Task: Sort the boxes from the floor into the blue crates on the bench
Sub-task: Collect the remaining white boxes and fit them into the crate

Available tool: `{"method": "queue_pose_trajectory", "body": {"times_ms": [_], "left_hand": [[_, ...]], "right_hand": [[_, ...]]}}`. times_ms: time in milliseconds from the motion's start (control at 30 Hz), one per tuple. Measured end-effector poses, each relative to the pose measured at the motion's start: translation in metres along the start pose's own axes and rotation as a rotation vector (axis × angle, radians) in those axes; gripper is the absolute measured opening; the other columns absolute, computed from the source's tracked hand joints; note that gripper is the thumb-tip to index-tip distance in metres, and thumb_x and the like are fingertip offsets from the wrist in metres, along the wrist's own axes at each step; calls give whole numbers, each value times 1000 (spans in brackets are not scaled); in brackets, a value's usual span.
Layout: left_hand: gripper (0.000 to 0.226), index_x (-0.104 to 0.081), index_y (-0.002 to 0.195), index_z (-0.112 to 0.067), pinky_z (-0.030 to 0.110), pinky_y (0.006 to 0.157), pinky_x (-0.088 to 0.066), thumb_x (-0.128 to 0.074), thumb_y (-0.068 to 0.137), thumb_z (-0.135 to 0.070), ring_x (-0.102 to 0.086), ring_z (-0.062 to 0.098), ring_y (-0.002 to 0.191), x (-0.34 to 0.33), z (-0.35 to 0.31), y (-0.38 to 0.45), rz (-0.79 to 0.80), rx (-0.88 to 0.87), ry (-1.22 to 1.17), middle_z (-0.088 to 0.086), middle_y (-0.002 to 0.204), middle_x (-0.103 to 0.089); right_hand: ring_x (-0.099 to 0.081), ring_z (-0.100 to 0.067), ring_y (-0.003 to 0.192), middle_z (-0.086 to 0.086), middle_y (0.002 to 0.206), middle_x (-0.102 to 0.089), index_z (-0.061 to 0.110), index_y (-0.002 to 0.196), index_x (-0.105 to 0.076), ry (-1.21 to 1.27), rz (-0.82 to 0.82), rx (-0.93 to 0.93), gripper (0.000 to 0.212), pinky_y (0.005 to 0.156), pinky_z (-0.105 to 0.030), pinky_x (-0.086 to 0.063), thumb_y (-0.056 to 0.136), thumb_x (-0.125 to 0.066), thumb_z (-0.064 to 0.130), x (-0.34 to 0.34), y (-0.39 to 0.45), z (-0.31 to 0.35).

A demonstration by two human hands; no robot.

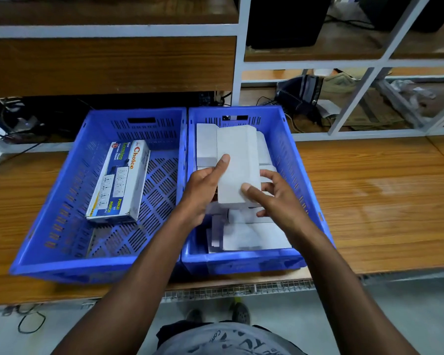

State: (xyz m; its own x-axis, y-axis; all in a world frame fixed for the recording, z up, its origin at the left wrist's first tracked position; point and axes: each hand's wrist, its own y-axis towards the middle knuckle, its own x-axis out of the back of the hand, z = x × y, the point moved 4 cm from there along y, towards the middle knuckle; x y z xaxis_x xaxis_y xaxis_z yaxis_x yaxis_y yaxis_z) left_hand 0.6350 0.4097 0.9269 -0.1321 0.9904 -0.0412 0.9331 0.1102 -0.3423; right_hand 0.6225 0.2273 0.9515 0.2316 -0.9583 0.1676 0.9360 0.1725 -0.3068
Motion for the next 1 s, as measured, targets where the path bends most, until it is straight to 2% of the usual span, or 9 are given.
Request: {"method": "queue_pose_trajectory", "body": {"times_ms": [67,200,367,467,567,633,800,900,1000], "left_hand": [[66,-78,106,-12,48,97,-58,-63,85,-73,-76,28,99,0,3,2,-10,30,9,7,99,-80],[70,-76,114,-22,42,99,-56,-58,81,-81,-73,21,105,1,6,5,-7,59,8,-1,107,-79],[69,-64,133,-22,36,95,-57,-53,89,-74,-70,17,108,4,14,4,-17,67,29,-2,125,-70],[64,-63,133,-23,37,97,-57,-54,91,-71,-68,17,109,5,19,3,7,90,55,-4,125,-69],[59,-65,129,-23,35,96,-57,-55,92,-68,-68,17,109,4,19,3,7,96,55,-5,121,-70],[54,-67,126,-23,33,93,-57,-55,94,-65,-68,16,109,6,20,4,-3,97,66,-5,120,-70],[37,-69,110,-30,37,97,-57,-57,94,-62,-67,12,107,11,25,5,-39,88,128,-10,117,-70],[38,-70,111,-29,37,95,-58,-58,95,-61,-67,13,106,14,29,6,-55,83,122,-8,117,-71],[39,-70,113,-27,36,94,-58,-59,95,-60,-68,14,105,16,30,6,-62,78,112,-7,117,-71]], "right_hand": [[-70,-5,90,10,113,-62,34,139,-44,-19,-14,-11,66,71,-30,-55,85,-80,44,-4,-1,2],[-70,-10,86,3,104,-68,23,136,-47,73,-16,-67,58,77,-36,-59,88,-79,35,-2,19,0],[-74,-27,95,-12,127,-65,10,137,-50,175,-59,-192,73,87,-40,-63,80,-85,41,18,86,-18],[-73,-29,103,-14,139,-59,7,140,-50,161,-80,-213,91,79,-37,-64,68,-88,46,22,131,-28],[-68,-20,91,-8,138,-56,7,139,-48,166,-100,-218,66,86,-37,-63,88,-80,33,15,162,-23],[-68,-18,83,-8,133,-60,10,134,-51,123,-114,-242,55,90,-39,-62,91,-77,32,9,181,-23],[-68,-23,95,-11,133,-59,6,128,-55,-2,-120,-241,54,76,-36,-65,88,-80,33,-9,220,-29],[-71,-29,88,-14,115,-66,6,117,-60,-96,-130,-224,50,70,-47,-66,82,-83,34,-15,226,-27],[-72,-36,83,-15,102,-64,5,114,-53,-217,-120,-217,48,71,-52,-65,78,-77,24,-19,220,-22]]}}
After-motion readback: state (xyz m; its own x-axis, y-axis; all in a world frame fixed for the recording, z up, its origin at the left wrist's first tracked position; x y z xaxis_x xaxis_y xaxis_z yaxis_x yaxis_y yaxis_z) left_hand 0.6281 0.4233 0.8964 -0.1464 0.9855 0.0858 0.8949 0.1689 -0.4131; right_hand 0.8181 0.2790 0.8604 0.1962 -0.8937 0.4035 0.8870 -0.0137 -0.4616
